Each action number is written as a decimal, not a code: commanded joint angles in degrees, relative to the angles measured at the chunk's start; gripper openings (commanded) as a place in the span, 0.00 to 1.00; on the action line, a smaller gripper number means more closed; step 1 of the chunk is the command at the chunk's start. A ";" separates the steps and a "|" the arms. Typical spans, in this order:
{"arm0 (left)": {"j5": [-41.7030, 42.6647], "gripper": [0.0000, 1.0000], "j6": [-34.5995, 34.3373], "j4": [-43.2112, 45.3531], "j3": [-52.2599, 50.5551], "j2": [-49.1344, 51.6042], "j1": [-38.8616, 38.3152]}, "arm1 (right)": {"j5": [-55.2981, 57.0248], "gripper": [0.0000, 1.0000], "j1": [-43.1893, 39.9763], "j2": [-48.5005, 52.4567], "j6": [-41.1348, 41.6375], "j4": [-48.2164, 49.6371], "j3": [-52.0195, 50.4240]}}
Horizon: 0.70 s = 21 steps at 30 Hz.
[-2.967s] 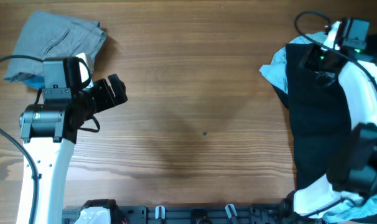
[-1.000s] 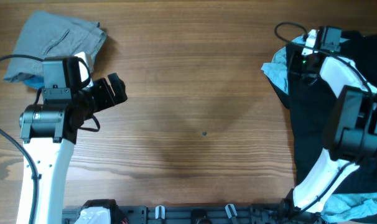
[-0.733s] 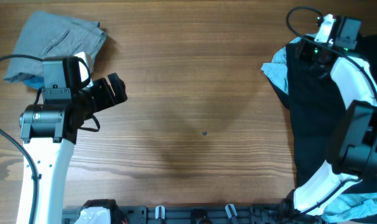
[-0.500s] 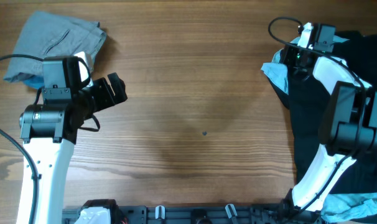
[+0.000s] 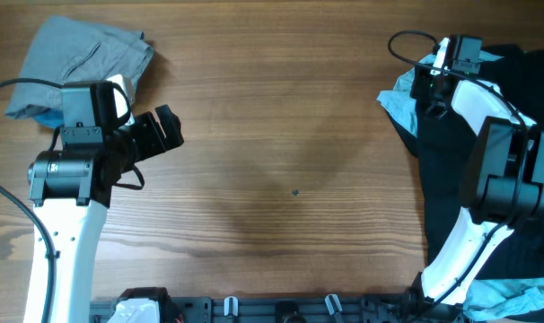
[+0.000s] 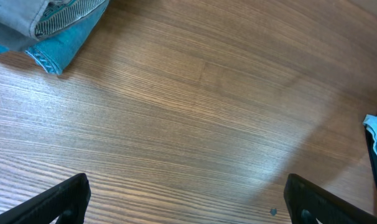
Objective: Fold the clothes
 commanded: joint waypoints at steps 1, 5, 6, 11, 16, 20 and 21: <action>0.50 1.00 -0.07 0.50 1.01 -0.42 -0.22 | -1.09 0.04 -0.28 -6.56 3.89 -0.68 0.98; 0.50 1.00 -0.04 1.09 1.01 -0.42 -0.22 | -2.58 0.04 -0.28 -15.74 3.98 -2.25 0.98; 0.50 1.00 -0.04 1.31 1.01 -0.42 -0.22 | -6.10 0.04 -0.26 -18.23 3.78 -2.78 0.98; 0.48 1.00 -0.04 2.05 1.03 -1.36 -0.20 | -27.47 0.04 8.04 -27.87 2.71 -3.76 0.98; -5.64 1.00 0.00 2.71 1.03 -8.59 -0.20 | -24.96 0.18 38.14 -28.35 2.78 -6.91 0.96; -6.40 1.00 3.02 5.18 1.03 -13.90 -0.20 | -4.13 0.72 49.96 -29.33 10.03 -9.84 1.11; -5.90 1.00 3.04 5.88 1.03 -14.27 -0.22 | -2.60 0.72 48.78 -30.62 11.39 -11.21 1.57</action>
